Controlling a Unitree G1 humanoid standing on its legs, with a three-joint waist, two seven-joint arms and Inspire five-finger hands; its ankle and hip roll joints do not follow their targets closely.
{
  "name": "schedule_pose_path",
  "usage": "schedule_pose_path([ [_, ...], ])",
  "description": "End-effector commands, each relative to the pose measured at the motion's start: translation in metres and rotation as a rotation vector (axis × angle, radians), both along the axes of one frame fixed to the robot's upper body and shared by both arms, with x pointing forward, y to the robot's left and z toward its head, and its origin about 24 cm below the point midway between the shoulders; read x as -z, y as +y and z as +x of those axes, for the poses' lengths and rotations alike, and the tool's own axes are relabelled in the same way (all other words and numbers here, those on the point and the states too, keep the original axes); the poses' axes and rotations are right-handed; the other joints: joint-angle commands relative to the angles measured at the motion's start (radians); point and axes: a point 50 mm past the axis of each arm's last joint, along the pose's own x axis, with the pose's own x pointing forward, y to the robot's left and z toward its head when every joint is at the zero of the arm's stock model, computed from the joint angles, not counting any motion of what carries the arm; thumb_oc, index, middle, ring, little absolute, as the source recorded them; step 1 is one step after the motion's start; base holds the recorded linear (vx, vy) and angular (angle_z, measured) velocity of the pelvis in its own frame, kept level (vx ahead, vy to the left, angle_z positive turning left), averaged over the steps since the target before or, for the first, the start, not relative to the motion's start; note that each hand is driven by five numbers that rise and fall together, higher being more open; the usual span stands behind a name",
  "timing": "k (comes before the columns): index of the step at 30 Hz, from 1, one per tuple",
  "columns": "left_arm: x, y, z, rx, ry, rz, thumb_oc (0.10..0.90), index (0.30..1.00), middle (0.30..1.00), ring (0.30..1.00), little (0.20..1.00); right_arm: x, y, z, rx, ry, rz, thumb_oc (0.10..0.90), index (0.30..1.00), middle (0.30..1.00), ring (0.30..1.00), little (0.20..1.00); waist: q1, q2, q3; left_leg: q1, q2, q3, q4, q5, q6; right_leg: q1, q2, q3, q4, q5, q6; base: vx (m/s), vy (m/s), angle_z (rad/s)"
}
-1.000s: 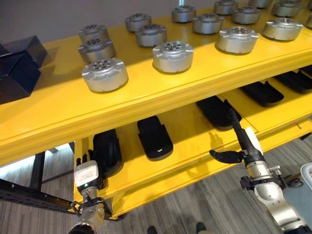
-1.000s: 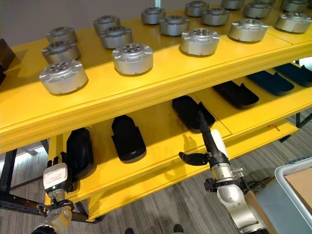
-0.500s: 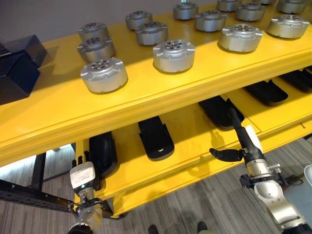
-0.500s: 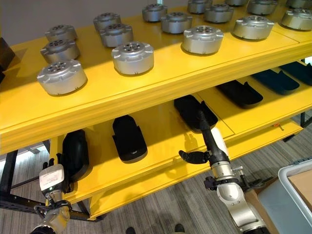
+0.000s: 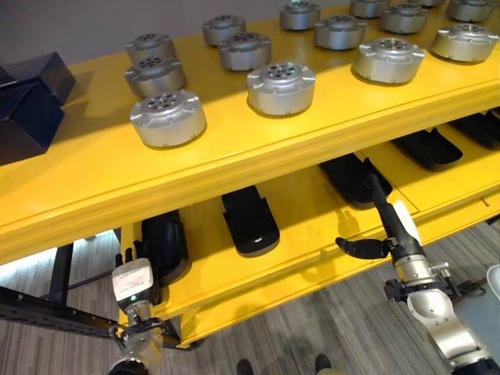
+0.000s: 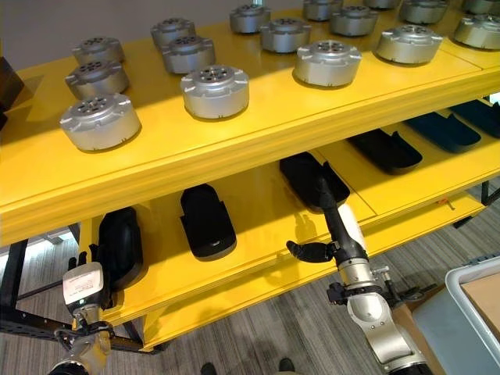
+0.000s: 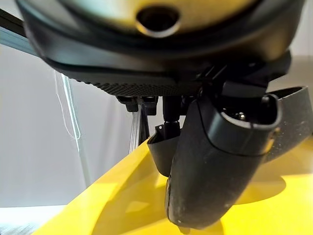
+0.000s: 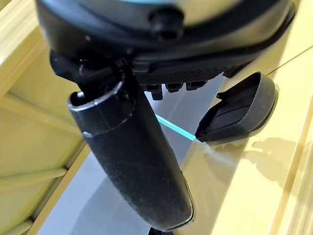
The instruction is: Move parts from the plastic box to the shelf.
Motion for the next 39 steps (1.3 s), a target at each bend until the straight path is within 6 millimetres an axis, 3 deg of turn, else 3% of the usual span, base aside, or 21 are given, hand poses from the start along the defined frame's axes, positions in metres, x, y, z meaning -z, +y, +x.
schedule_pose_path([
  [1, -0.02, 0.091, -0.053, -0.27, 0.174, 0.264, 0.9, 1.0, 1.0, 1.0, 1.0, -0.064, 0.014, 0.014, -0.063, -0.327, 0.064, 0.9, 1.0, 1.0, 1.0, 1.0, 0.069, -0.062, -0.003, 0.02, 0.045, 0.026, 0.083, -0.123, 0.0, -0.062, -0.063, 0.012, 0.159, -0.106, 0.026, 0.0, 0.0, 0.0],
  [5, -0.027, 0.086, -0.041, -0.17, 0.141, 0.306, 0.9, 1.0, 1.0, 1.0, 1.0, -0.063, 0.014, 0.014, -0.057, -0.327, 0.067, 0.9, 1.0, 1.0, 1.0, 1.0, 0.073, -0.064, -0.004, 0.019, 0.045, 0.023, 0.084, -0.124, 0.0, -0.06, -0.063, 0.009, 0.159, -0.107, 0.025, 0.0, 0.0, 0.0],
  [39, -0.013, 0.106, -0.083, -0.423, 0.264, 0.255, 0.9, 1.0, 1.0, 1.0, 1.0, -0.067, 0.015, 0.017, -0.067, -0.331, 0.068, 0.9, 1.0, 1.0, 1.0, 1.0, 0.076, -0.058, -0.005, 0.016, 0.043, 0.023, 0.084, -0.122, 0.0, -0.064, -0.065, 0.008, 0.159, -0.107, 0.027, 0.0, 0.0, 0.0],
])
